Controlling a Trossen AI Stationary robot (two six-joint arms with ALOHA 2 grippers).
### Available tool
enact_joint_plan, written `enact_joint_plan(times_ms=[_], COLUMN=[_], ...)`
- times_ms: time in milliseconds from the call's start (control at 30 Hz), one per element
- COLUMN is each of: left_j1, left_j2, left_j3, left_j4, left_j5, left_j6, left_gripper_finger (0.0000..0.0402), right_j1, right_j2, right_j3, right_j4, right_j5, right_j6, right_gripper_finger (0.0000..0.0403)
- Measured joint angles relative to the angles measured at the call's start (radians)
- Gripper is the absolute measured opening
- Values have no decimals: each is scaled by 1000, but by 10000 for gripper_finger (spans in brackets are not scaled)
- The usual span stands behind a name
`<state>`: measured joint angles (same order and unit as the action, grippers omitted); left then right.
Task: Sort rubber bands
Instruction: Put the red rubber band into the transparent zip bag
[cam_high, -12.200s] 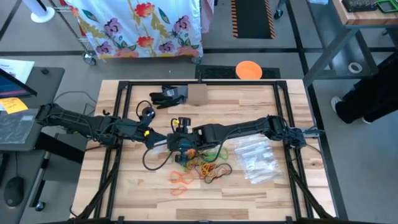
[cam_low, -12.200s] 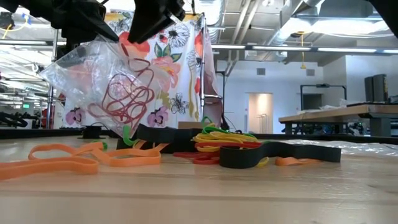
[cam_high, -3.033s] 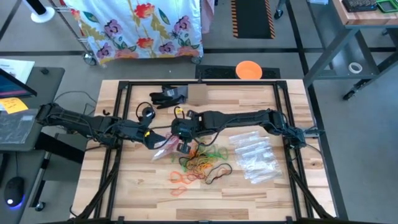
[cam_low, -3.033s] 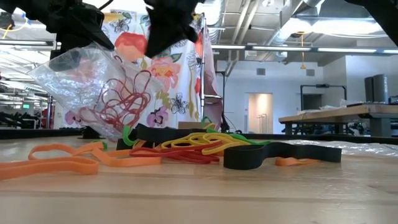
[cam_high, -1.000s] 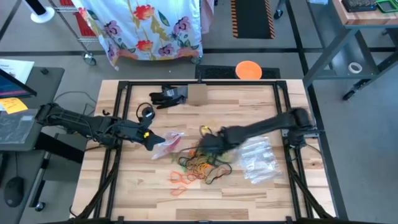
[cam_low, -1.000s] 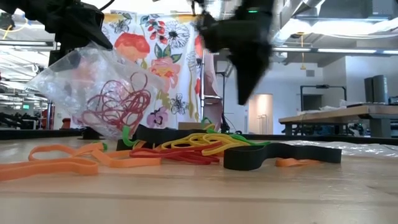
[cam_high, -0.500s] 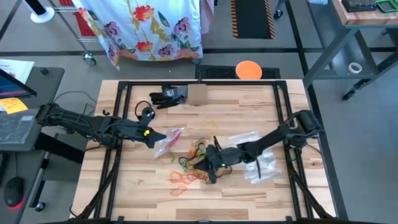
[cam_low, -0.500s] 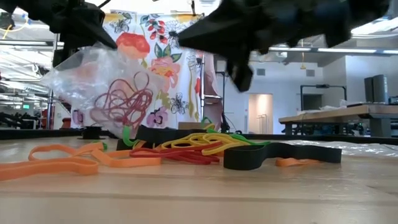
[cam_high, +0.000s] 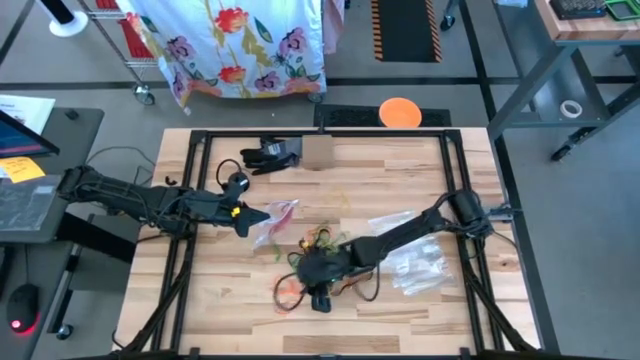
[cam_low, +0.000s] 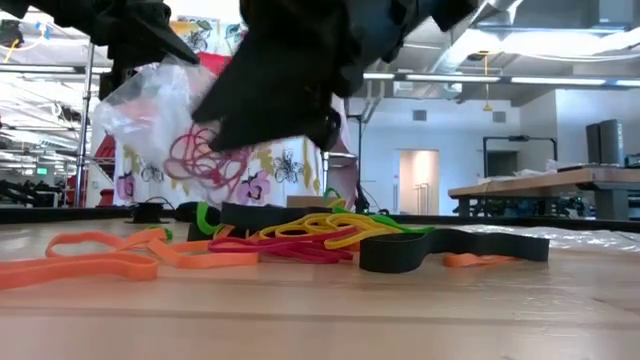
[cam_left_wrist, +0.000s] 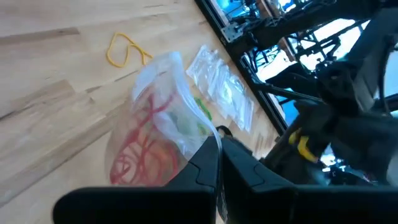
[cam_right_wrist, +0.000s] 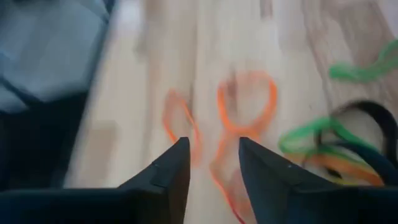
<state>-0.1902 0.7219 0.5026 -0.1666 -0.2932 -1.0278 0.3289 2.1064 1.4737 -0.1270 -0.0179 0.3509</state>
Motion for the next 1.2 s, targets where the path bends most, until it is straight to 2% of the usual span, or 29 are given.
enact_joint_plan(times_ms=[67, 267, 567, 667, 767, 833, 1200], left_j1=[0, 0, 0, 0, 0, 0, 0], left_j2=[0, 0, 0, 0, 0, 0, 0], left_j3=[0, 0, 0, 0, 0, 0, 0], left_j4=[-1, -10, -16, -16, -15, -16, -16], left_j5=[0, 1, 0, -1, -1, -1, -1], left_j6=[0, 19, 20, 19, 19, 19, 11], left_gripper_finger=[0, 0, 0, 0, 0, 0, 0], right_j1=[7, 16, 18, 18, 14, 8, 9], right_j2=[34, 127, 121, 116, 117, 120, 119], right_j3=[42, 70, 72, 71, 97, 131, 477], right_j4=[-76, -92, -199, -206, -239, -282, -600], right_j5=[16, 18, 47, 47, 47, 45, 93], right_j6=[-35, -56, -61, -61, -69, -93, -224], right_gripper_finger=[140, 130, 106, 80, 28, 9, 2])
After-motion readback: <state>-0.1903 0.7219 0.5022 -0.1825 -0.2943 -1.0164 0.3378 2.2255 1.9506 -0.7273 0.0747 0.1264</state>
